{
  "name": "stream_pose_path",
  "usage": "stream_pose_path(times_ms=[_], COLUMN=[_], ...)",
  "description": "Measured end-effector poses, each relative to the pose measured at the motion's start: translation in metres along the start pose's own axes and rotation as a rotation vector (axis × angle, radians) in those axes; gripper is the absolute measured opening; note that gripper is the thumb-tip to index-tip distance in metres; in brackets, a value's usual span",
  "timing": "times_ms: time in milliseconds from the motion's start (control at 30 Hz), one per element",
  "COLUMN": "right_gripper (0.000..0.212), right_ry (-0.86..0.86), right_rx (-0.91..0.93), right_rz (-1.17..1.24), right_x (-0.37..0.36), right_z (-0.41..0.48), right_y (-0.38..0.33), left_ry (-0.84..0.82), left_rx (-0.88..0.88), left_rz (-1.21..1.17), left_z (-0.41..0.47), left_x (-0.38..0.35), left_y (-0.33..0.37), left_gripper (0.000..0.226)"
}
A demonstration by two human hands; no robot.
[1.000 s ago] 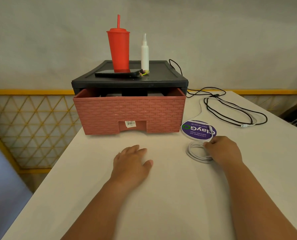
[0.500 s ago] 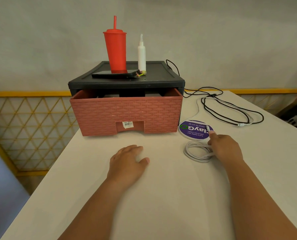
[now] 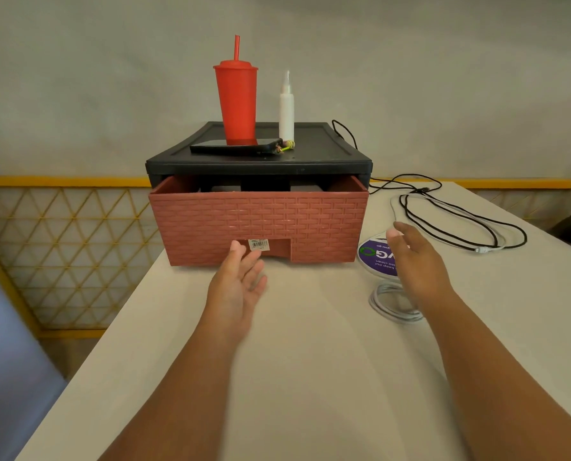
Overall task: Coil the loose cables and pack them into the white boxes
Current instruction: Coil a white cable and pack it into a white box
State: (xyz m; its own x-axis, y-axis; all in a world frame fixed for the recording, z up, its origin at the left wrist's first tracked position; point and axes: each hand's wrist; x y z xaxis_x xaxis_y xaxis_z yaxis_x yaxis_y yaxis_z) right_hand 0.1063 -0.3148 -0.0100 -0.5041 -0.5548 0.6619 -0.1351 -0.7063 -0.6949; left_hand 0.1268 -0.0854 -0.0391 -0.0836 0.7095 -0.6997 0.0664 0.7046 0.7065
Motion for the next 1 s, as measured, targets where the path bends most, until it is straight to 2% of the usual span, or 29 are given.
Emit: stream_pose_path(times_ms=[100, 267, 333, 433, 633, 767, 900, 1000], right_gripper=[0.048, 0.061, 0.059, 0.04, 0.038, 0.03, 0.031, 0.04], right_ry=[-0.08, -0.189, -0.203, -0.159, -0.1, -0.117, -0.154, -0.182], right_rx=[-0.073, -0.337, -0.34, -0.331, -0.361, -0.376, -0.394, -0.426], right_rz=[0.182, 0.538, 0.551, 0.522, 0.547, 0.608, 0.589, 0.563], right_x=[-0.002, -0.005, -0.007, -0.014, -0.019, -0.015, -0.01, -0.007], right_z=[0.019, 0.064, 0.08, 0.097, 0.114, 0.114, 0.113, 0.113], right_y=[-0.016, -0.048, -0.058, -0.071, -0.074, -0.077, -0.08, -0.083], left_ry=[-0.03, -0.016, -0.013, -0.017, -0.02, 0.032, 0.039, 0.054], left_rx=[0.05, 0.083, 0.091, 0.102, 0.109, 0.097, 0.083, 0.08], left_rz=[-0.103, -0.292, -0.362, -0.43, -0.513, -0.529, -0.566, -0.575], left_z=[0.008, 0.02, 0.027, 0.037, 0.046, 0.041, 0.029, 0.013], left_x=[-0.004, -0.015, -0.018, -0.02, -0.024, -0.028, -0.025, -0.021], left_y=[0.0, 0.0, -0.001, -0.003, -0.005, -0.005, -0.003, -0.003], left_gripper=[0.059, 0.056, 0.057, 0.052, 0.027, 0.02, 0.023, 0.027])
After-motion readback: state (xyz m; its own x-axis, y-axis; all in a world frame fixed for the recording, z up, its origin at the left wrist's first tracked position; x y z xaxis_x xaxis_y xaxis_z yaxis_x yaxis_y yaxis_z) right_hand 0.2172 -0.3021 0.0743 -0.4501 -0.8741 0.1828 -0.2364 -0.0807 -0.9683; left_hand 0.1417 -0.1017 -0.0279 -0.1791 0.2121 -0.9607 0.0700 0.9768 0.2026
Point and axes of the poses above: each hand's wrist, its own z-axis towards the middle knuckle, its own x-axis out of the back of the hand, y = z × x, and after that the axes turned 11 degrees about -z, right-handed
